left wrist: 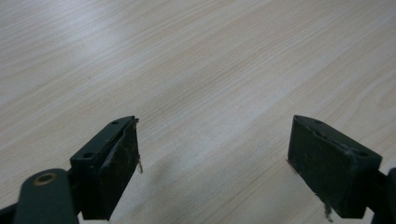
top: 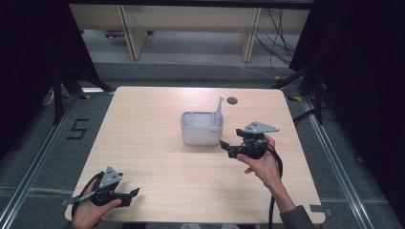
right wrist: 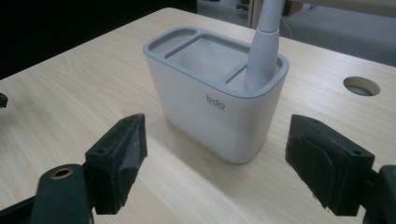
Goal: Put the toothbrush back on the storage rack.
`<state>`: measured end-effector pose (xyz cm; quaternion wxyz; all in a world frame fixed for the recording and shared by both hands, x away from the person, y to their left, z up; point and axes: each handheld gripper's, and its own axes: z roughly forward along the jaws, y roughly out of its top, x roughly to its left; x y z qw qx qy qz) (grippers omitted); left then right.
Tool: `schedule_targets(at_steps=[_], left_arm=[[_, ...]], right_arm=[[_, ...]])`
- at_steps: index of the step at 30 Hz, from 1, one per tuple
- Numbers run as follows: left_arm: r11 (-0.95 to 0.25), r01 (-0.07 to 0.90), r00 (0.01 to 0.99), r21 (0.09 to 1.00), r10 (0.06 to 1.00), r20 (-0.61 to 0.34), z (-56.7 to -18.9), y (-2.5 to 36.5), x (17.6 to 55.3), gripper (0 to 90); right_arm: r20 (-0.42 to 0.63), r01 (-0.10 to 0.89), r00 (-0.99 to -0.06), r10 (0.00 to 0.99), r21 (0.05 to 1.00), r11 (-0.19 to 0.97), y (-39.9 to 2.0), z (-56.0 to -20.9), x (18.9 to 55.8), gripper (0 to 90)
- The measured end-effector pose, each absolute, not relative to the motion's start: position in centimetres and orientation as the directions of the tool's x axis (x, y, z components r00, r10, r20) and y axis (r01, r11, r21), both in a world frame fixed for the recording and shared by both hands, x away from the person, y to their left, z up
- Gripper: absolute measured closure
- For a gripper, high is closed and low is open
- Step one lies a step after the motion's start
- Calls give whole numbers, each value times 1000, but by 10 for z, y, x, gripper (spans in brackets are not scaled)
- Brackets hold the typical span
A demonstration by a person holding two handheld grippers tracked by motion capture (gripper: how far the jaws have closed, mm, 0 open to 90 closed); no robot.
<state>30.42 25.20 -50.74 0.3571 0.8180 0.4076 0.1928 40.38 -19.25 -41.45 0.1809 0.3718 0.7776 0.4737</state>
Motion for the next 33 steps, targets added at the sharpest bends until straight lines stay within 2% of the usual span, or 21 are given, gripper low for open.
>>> schedule_targets(at_steps=[2, 3, 7, 9, 14, 15, 16, 19, 24, 26, 28, 31, 32, 33], left_arm=[[-442, 527, 606, 726, 794, 43, -506, 254, 304, 159], [-409, 529, 592, 743, 806, 23, -508, 252, 304, 159], [-408, 528, 591, 745, 806, 23, -508, 251, 304, 159], [-459, 525, 611, 717, 789, 58, -506, 255, 305, 159], [-457, 525, 611, 718, 790, 56, -506, 255, 305, 159], [-414, 528, 593, 742, 804, 27, -508, 252, 304, 159], [-409, 528, 591, 745, 806, 24, -508, 252, 304, 159], [-458, 525, 611, 717, 789, 57, -506, 255, 305, 159], [-409, 529, 591, 744, 806, 23, -508, 252, 304, 159], [-409, 528, 591, 744, 806, 23, -508, 252, 304, 159], [-460, 524, 612, 717, 788, 57, -506, 255, 305, 159], [-456, 525, 611, 718, 790, 56, -506, 255, 305, 159], [-441, 526, 605, 727, 795, 45, -507, 254, 304, 159], [-436, 526, 603, 731, 797, 42, -507, 254, 304, 159]], right_arm=[[78, 410, -653, 754, 873, 265, -193, -416, 402, 204], [75, 406, -658, 750, 874, 268, -193, -417, 402, 198], [98, 429, -651, 753, 866, 259, -193, -418, 399, 178], [90, 411, -659, 747, 875, 257, -193, -420, 398, 174], [89, 408, -662, 744, 876, 259, -194, -422, 395, 169], [76, 403, -661, 746, 875, 268, -194, -423, 395, 169], [110, 430, -656, 747, 868, 249, -192, -425, 393, 169], [89, 407, -664, 743, 876, 259, -192, -427, 394, 169], [106, 415, -672, 733, 874, 254, -191, -430, 390, 169], [88, 412, -670, 737, 870, 272, -192, -430, 389, 169], [109, 416, -679, 726, 872, 259, -191, -432, 388, 169], [91, 413, -674, 733, 869, 272, -192, -433, 386, 169], [127, 437, -670, 731, 864, 250, -190, -434, 385, 169], [120, 431, -675, 728, 865, 258, -191, -435, 385, 169]])
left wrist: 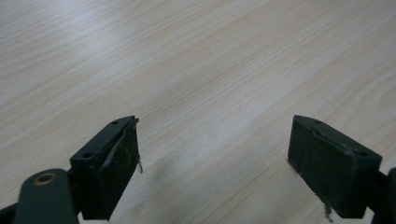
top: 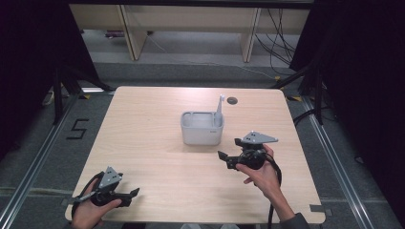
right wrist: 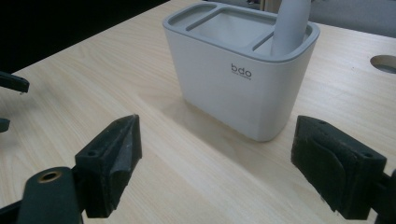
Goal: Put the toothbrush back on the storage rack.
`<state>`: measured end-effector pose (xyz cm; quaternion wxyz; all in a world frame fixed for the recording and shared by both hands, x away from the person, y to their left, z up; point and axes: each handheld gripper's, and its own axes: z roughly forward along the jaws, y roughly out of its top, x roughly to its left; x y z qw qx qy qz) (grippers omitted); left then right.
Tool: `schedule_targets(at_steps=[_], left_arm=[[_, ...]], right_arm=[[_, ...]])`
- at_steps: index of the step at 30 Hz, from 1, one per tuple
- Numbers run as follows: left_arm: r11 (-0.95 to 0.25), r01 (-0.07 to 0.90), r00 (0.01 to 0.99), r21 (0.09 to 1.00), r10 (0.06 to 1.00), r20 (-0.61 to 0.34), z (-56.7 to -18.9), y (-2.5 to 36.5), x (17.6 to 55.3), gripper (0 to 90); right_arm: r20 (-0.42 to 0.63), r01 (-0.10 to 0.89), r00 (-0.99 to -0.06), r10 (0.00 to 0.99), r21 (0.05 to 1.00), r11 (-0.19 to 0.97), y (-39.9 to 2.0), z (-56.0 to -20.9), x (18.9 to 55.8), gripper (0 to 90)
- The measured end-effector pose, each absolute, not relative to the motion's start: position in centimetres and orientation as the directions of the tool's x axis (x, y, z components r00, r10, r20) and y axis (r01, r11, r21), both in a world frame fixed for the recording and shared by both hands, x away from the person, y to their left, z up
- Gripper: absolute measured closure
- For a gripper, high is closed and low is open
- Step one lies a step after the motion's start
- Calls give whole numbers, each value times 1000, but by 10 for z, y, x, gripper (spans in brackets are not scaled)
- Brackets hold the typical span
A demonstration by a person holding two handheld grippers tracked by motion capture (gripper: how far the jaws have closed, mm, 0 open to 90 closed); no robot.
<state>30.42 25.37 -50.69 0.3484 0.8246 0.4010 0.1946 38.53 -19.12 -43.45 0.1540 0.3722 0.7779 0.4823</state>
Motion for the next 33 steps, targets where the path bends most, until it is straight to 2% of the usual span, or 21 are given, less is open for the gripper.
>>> schedule_targets(at_steps=[2, 3, 6, 9, 10, 11, 14, 15, 17, 18, 19, 22, 24, 25, 28, 29, 30, 31, 33], left_arm=[[-455, 524, 609, 720, 791, 57, -506, 255, 305, 159], [-419, 527, 592, 739, 805, 34, -508, 253, 304, 159], [-457, 530, 609, 715, 791, 54, -505, 255, 304, 159], [-458, 528, 609, 715, 791, 57, -505, 255, 304, 159], [-458, 528, 609, 715, 791, 57, -505, 255, 304, 159], [-458, 527, 609, 716, 791, 58, -505, 255, 304, 159], [-457, 526, 609, 717, 791, 58, -505, 255, 304, 159], [-407, 529, 590, 745, 807, 23, -507, 252, 303, 159], [-401, 528, 587, 749, 809, 19, -507, 252, 303, 159], [-401, 528, 587, 748, 809, 19, -507, 252, 303, 159], [-403, 530, 587, 747, 809, 20, -507, 252, 303, 159], [-404, 530, 587, 746, 809, 20, -507, 252, 303, 159], [-403, 530, 587, 746, 809, 20, -507, 252, 303, 159], [-469, 526, 615, 710, 786, 64, -504, 256, 303, 159], [-464, 526, 612, 713, 788, 61, -504, 256, 303, 159], [-411, 530, 590, 742, 807, 26, -507, 252, 303, 159], [-411, 530, 590, 742, 807, 26, -507, 252, 303, 159], [-468, 525, 614, 711, 787, 63, -504, 256, 303, 159], [-463, 521, 614, 717, 787, 62, -505, 255, 303, 159]], right_arm=[[134, 444, -678, 723, 859, 257, -191, -435, 384, 169], [123, 444, -663, 738, 859, 255, -191, -435, 383, 169], [102, 424, -674, 732, 864, 271, -194, -437, 383, 169], [142, 450, -673, 726, 857, 250, -193, -439, 380, 169], [118, 435, -675, 728, 861, 264, -194, -440, 380, 169], [150, 457, -670, 727, 855, 245, -193, -441, 378, 169], [149, 471, -659, 738, 846, 249, -194, -441, 375, 169], [147, 459, -675, 723, 851, 255, -194, -444, 376, 169], [143, 457, -676, 722, 851, 259, -195, -447, 374, 168], [176, 489, -660, 730, 839, 239, -194, -447, 371, 169], [136, 459, -671, 729, 849, 264, -196, -448, 372, 168], [170, 483, -669, 724, 839, 250, -195, -451, 369, 168], [156, 472, -672, 724, 843, 257, -197, -452, 369, 169], [139, 464, -672, 728, 845, 267, -198, -452, 369, 169], [152, 479, -667, 730, 838, 263, -199, -453, 368, 169], [162, 481, -665, 729, 840, 252, -199, -454, 367, 169], [162, 481, -665, 729, 840, 252, -199, -454, 367, 169], [170, 488, -669, 724, 834, 255, -199, -455, 366, 170], [186, 509, -661, 727, 823, 252, -199, -454, 363, 172]])
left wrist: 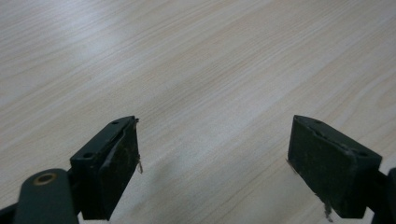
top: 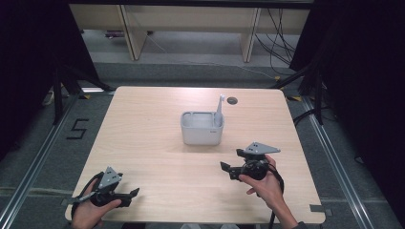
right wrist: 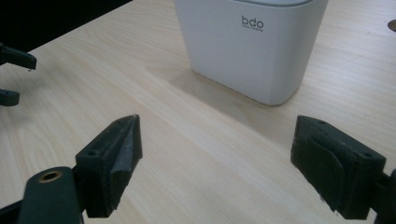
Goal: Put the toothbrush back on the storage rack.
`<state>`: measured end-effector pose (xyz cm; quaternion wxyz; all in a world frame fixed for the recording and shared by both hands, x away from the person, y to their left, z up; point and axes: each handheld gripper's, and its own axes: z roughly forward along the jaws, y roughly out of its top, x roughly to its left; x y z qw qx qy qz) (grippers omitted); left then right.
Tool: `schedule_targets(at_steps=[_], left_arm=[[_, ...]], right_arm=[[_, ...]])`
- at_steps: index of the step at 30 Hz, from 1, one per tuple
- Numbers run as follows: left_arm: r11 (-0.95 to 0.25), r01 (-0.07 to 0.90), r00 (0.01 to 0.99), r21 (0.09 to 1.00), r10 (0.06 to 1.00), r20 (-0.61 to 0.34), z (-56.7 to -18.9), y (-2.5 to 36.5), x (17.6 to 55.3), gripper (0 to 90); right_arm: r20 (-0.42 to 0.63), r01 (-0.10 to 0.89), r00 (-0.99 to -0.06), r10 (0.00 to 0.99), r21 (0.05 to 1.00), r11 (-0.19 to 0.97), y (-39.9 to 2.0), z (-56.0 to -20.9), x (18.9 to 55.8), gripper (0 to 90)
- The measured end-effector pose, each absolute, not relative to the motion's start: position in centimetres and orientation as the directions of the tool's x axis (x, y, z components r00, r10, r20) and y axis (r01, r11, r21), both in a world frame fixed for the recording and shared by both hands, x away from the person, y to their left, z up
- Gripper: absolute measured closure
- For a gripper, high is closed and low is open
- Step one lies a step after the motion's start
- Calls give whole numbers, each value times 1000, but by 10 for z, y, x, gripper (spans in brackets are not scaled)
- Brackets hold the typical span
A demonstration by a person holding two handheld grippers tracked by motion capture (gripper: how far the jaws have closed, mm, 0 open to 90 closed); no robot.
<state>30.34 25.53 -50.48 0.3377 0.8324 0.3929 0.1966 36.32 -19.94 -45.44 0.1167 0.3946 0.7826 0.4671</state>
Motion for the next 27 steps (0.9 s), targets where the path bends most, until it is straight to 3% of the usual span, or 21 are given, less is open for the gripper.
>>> schedule_targets(at_steps=[11, 23, 27], left_arm=[[-434, 518, 607, 737, 794, 41, -506, 253, 304, 159], [-403, 521, 594, 753, 804, 19, -508, 250, 304, 158], [-420, 519, 597, 745, 802, 36, -508, 251, 304, 158]], right_arm=[[155, 480, -673, 724, 835, 268, -206, -462, 357, 173], [170, 502, -673, 720, 820, 276, -209, -469, 349, 171], [219, 543, -661, 718, 799, 257, -207, -472, 343, 164]])
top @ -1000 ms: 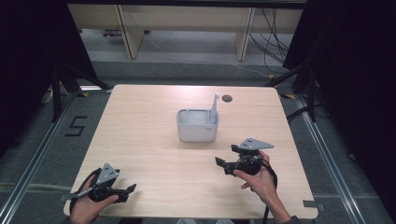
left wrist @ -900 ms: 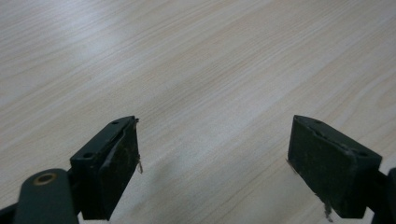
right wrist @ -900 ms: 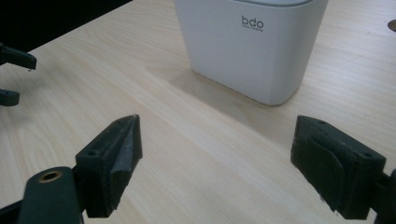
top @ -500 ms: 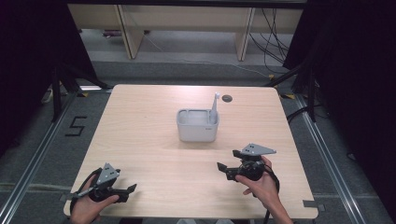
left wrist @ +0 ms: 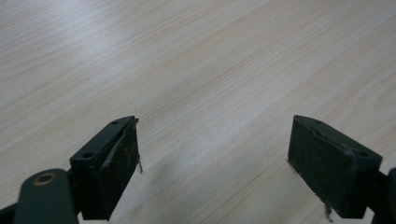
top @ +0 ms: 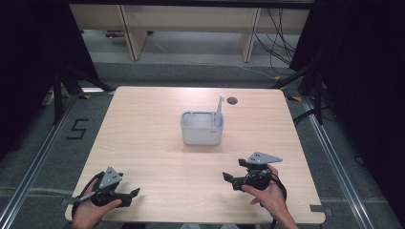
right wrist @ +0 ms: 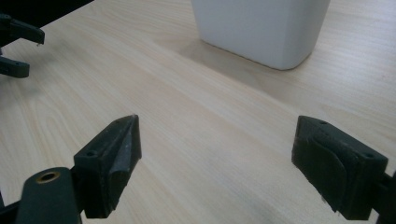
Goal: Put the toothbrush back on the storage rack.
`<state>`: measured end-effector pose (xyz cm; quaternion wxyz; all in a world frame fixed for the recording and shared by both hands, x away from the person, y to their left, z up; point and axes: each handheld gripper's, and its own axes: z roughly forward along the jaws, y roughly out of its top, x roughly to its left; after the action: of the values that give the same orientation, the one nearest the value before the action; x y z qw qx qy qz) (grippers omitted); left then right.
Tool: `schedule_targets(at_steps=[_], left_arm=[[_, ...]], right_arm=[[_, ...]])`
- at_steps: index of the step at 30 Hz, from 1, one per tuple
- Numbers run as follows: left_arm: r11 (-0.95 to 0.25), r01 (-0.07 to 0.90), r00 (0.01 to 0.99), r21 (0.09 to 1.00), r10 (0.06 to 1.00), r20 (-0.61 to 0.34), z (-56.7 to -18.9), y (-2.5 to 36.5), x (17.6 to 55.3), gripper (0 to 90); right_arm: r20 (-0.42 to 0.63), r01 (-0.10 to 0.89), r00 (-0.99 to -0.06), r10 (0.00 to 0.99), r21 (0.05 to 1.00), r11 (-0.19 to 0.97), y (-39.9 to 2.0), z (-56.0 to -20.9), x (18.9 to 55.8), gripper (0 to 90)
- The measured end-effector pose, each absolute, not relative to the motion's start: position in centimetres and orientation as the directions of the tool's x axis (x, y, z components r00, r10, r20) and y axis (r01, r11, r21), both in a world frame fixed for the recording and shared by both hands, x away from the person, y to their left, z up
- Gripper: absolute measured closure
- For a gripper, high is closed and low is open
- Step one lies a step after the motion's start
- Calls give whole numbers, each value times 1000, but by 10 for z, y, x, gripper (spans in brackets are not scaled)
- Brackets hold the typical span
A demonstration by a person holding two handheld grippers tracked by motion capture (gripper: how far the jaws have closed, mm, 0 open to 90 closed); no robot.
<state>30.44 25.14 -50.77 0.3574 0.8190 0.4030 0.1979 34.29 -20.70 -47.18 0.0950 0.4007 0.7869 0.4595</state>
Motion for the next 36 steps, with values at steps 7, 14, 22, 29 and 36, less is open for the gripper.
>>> schedule_targets(at_steps=[7, 14, 22, 29, 36], left_arm=[[-410, 519, 597, 750, 802, 26, -508, 251, 304, 158], [-418, 519, 599, 746, 800, 32, -506, 251, 303, 157], [-442, 507, 618, 740, 785, 45, -505, 248, 302, 157], [-460, 502, 629, 733, 776, 56, -505, 248, 302, 158], [-430, 503, 616, 750, 787, 38, -506, 246, 301, 157]], right_arm=[[200, 530, -676, 709, 801, 280, -209, -474, 340, 158], [170, 521, -674, 719, 799, 300, -216, -479, 332, 158], [161, 525, -660, 733, 798, 297, -223, -483, 323, 158], [152, 527, -666, 730, 788, 317, -227, -485, 315, 158], [178, 555, -655, 734, 772, 309, -229, -486, 309, 159]])
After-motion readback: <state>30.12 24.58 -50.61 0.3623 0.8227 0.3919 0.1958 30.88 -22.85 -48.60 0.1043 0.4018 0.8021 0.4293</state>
